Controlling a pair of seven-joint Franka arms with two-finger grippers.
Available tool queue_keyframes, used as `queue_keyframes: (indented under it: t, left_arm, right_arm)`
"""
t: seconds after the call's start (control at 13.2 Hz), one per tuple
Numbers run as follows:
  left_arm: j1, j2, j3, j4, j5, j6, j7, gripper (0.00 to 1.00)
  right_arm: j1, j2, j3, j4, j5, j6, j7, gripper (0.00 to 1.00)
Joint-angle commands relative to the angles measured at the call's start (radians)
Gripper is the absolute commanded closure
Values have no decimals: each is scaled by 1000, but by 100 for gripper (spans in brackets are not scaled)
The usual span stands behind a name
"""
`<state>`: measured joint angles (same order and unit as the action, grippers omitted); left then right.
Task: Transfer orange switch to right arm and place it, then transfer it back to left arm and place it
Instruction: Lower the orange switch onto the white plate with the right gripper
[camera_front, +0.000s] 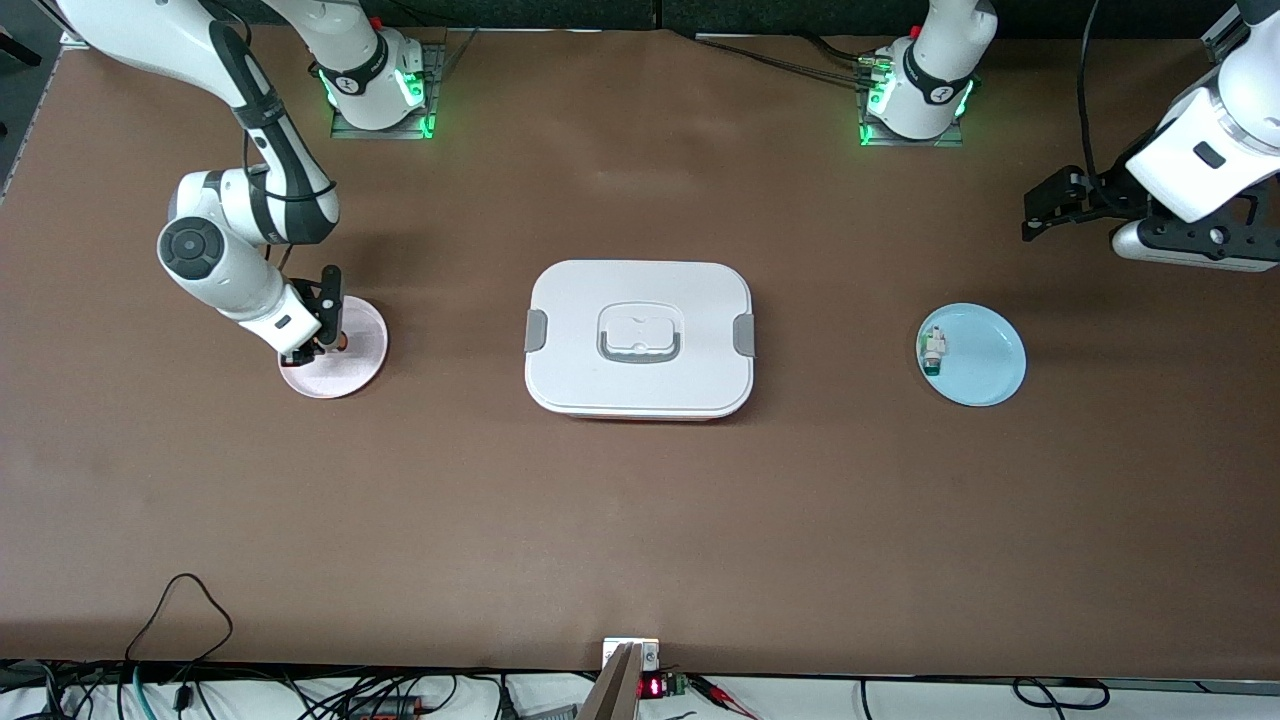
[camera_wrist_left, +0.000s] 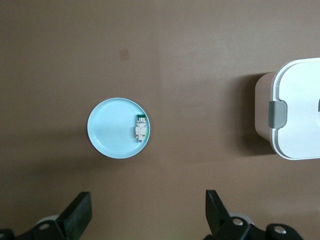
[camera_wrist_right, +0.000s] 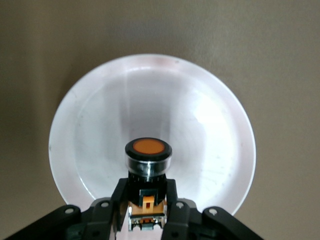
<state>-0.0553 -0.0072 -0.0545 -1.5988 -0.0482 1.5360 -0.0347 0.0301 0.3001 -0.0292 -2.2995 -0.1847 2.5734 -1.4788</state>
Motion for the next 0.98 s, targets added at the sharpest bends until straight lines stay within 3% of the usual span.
queue_keyframes:
  t: [0.0, 0.23, 0.38, 0.45, 0.53, 0.91]
  left_arm:
    - [-20, 1, 7, -4, 14, 15, -19, 0]
    - [-17, 24, 8, 27, 10, 10, -17, 0]
    - [-17, 24, 8, 27, 10, 10, -18, 0]
    - [-17, 24, 8, 27, 8, 9, -19, 0]
    - [-17, 24, 8, 27, 8, 7, -19, 0]
    - [-3, 30, 13, 27, 10, 6, -95, 0]
  right_arm:
    - [-12, -12, 8, -26, -16, 34, -18, 66]
    - [-9, 2, 8, -26, -16, 44, -18, 66]
    - [-4, 2, 8, -26, -16, 53, -18, 57]
    - [-2, 2, 9, -24, -16, 54, -11, 35]
    - [-4, -1, 9, -23, -7, 54, -5, 1]
    - [-1, -51, 11, 47, 24, 31, 129, 0]
